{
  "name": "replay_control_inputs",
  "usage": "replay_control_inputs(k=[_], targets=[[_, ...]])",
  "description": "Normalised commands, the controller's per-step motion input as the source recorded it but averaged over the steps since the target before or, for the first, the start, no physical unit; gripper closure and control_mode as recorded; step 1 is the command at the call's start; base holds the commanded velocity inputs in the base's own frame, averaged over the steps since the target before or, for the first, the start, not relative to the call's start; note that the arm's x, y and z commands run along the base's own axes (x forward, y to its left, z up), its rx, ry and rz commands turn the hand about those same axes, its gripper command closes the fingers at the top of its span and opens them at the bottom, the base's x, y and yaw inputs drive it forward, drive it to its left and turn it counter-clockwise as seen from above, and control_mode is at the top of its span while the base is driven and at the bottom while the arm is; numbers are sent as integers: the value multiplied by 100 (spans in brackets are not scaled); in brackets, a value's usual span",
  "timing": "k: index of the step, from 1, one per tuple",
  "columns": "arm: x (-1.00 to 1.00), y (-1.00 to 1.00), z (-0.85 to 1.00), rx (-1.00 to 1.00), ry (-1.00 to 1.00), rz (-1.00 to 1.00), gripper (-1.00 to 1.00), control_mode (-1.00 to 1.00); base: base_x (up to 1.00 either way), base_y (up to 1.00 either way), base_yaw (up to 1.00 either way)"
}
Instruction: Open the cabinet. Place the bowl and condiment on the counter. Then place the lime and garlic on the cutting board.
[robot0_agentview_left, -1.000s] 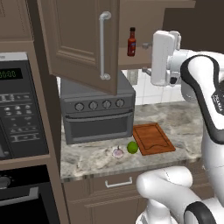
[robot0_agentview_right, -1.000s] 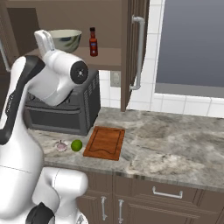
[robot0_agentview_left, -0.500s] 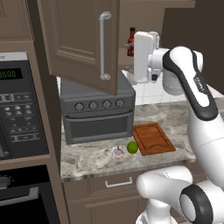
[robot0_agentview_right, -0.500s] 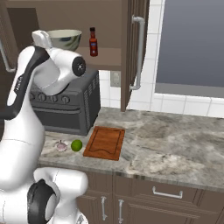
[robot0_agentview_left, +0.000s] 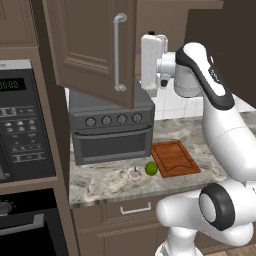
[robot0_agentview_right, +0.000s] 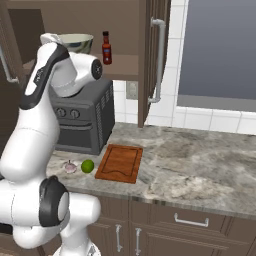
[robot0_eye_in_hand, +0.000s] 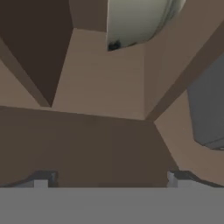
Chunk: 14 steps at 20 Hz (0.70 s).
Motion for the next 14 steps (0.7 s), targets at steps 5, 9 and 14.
replay_control_inputs(k=[5, 9, 14], targets=[[9, 21, 0, 0, 0, 6, -100, -100, 0, 0, 0], [5, 23, 0, 0, 0, 6, -100, -100, 0, 0, 0], [0, 26, 0, 0, 0, 5, -100, -100, 0, 0, 0]])
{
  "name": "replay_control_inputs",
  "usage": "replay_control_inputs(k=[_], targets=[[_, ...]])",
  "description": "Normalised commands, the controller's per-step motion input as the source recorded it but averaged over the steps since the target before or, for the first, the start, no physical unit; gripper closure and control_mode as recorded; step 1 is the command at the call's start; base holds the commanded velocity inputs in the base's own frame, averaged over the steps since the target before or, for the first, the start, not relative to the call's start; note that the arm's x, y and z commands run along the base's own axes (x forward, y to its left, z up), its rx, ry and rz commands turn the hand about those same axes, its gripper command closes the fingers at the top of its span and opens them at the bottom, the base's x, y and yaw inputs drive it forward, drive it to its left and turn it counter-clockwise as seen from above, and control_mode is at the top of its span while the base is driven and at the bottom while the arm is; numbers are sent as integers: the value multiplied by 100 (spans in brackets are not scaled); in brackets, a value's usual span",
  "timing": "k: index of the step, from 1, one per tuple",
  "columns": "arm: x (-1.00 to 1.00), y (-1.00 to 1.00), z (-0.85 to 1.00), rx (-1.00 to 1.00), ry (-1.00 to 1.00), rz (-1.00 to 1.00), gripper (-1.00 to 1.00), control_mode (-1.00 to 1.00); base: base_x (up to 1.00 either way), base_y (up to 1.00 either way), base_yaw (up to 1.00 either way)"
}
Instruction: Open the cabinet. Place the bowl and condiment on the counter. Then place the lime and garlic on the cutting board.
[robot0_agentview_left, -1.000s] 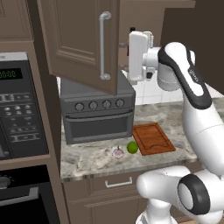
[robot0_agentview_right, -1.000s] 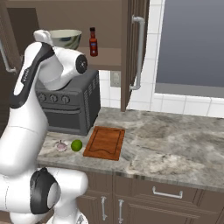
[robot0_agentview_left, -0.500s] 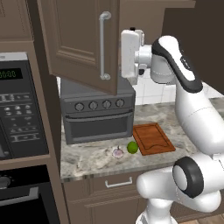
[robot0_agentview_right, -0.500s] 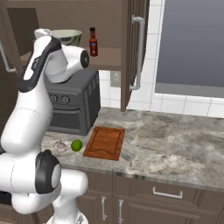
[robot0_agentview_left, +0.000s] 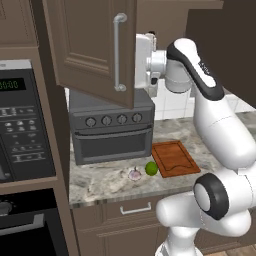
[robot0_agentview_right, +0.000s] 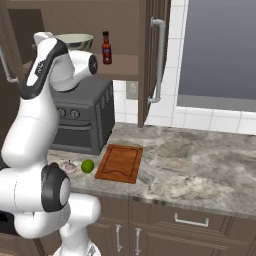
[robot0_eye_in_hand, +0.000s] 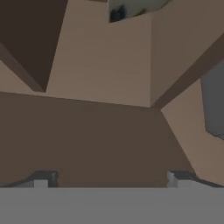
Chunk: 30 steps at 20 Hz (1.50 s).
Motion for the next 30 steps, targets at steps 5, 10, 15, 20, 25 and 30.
replay_control_inputs(k=[5, 10, 15, 20, 25, 30], targets=[[0, 22, 0, 0, 0, 4, -100, -100, 0, 0, 0], [-15, 13, 0, 0, -1, 3, -100, -100, 0, 0, 0], [-48, 9, 1, 0, -3, 4, -100, -100, 0, 0, 0], [-12, 19, 0, 0, 0, 1, -100, -100, 0, 0, 0], [-16, 17, 4, 0, 0, 0, -100, -100, 0, 0, 0], [-48, 19, 13, 0, 0, 0, -100, -100, 0, 0, 0]])
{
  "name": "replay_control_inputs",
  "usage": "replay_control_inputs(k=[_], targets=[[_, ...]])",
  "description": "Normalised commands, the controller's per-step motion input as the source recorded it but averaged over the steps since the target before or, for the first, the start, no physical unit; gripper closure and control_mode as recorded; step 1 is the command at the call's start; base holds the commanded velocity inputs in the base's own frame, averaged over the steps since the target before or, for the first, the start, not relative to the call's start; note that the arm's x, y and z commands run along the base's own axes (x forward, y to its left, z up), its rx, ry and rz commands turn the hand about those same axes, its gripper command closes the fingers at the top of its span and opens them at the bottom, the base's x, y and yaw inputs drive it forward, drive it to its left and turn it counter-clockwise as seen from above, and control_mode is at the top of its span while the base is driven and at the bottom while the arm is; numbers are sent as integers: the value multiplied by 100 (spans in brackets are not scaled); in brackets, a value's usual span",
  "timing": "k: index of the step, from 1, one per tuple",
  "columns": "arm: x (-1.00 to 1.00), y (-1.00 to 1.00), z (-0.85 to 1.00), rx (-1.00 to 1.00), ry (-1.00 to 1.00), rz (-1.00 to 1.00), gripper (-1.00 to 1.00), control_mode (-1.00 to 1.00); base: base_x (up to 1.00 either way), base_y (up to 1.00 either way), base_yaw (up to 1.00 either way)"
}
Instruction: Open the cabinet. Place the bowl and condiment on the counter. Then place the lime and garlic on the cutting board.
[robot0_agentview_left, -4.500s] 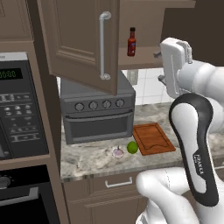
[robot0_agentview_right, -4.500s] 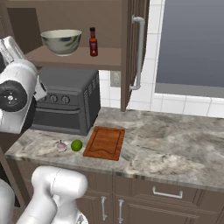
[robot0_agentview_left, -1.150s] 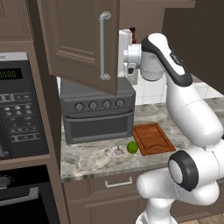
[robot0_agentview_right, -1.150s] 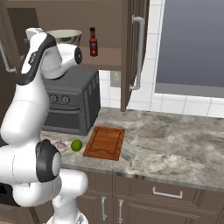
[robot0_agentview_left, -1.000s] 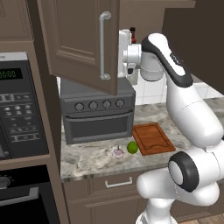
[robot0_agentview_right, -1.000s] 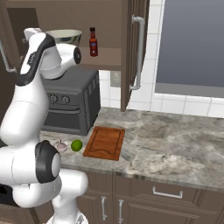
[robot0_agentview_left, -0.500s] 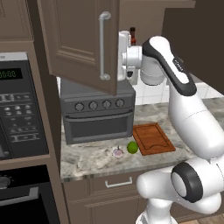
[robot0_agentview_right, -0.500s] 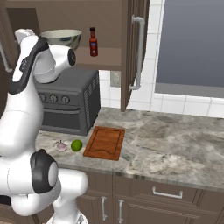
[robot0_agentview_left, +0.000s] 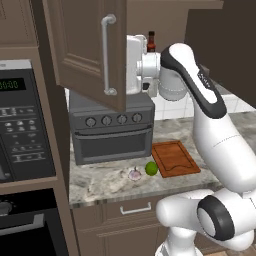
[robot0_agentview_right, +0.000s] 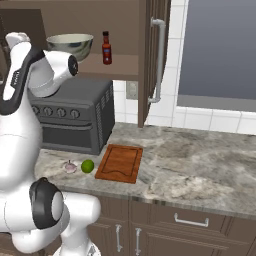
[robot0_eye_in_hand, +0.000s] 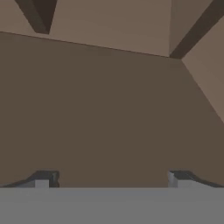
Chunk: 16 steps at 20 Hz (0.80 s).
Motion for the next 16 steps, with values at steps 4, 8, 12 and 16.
replay_control_inputs(k=[4, 8, 12, 16], targets=[[-21, 29, 1, 0, 0, 0, -100, -100, 0, 0, 0], [0, 34, -1, 0, 1, 0, -100, -100, 0, 0, 0], [0, 37, -1, 0, 1, 0, -100, -100, 0, 0, 0], [0, 42, -1, 0, 0, 0, -100, -100, 0, 0, 0]])
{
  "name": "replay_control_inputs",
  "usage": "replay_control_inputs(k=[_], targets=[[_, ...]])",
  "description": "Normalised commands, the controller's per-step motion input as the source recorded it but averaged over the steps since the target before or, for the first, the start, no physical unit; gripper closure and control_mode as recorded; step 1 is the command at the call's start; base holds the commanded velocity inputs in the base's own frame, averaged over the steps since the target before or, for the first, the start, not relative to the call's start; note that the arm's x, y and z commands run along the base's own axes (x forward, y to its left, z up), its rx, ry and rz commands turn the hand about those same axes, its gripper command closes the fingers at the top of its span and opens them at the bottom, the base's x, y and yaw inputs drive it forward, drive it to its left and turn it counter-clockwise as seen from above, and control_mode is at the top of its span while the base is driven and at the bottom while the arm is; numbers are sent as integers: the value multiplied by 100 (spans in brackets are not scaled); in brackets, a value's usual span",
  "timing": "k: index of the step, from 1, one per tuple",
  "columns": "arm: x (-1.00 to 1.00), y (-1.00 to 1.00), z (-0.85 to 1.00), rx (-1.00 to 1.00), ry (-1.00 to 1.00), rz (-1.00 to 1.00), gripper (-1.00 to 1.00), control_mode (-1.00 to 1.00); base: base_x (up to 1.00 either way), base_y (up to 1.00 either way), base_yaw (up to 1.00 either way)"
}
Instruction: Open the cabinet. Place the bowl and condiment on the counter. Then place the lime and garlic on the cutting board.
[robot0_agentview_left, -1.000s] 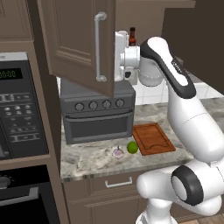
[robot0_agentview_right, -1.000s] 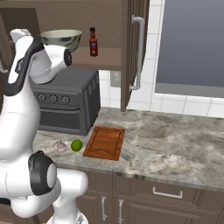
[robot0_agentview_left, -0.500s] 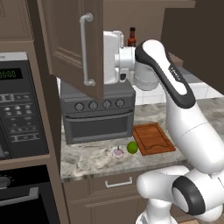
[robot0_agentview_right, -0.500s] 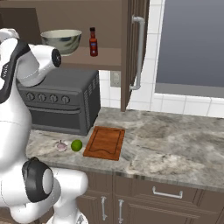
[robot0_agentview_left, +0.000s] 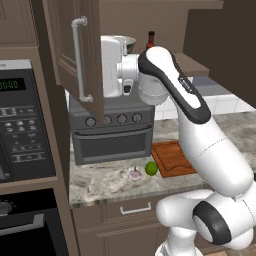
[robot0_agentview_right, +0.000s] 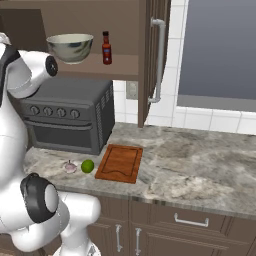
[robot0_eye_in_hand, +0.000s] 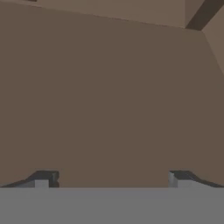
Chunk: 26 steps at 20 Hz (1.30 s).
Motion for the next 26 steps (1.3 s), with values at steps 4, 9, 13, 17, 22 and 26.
replay_control_inputs(k=[4, 9, 13, 17, 22, 26], targets=[[0, 47, -3, 0, 1, 0, -100, -100, 0, 0, 0], [0, 48, -3, -1, 3, 0, -100, -100, 0, 0, 0], [0, 39, -2, 0, 3, 0, -100, -100, 0, 0, 0], [0, 29, -1, 0, 2, 0, -100, -100, 0, 0, 0], [0, 7, 0, 0, 0, 0, -100, -100, 0, 0, 0], [0, 7, -2, 0, 0, 0, -100, -100, 0, 0, 0]])
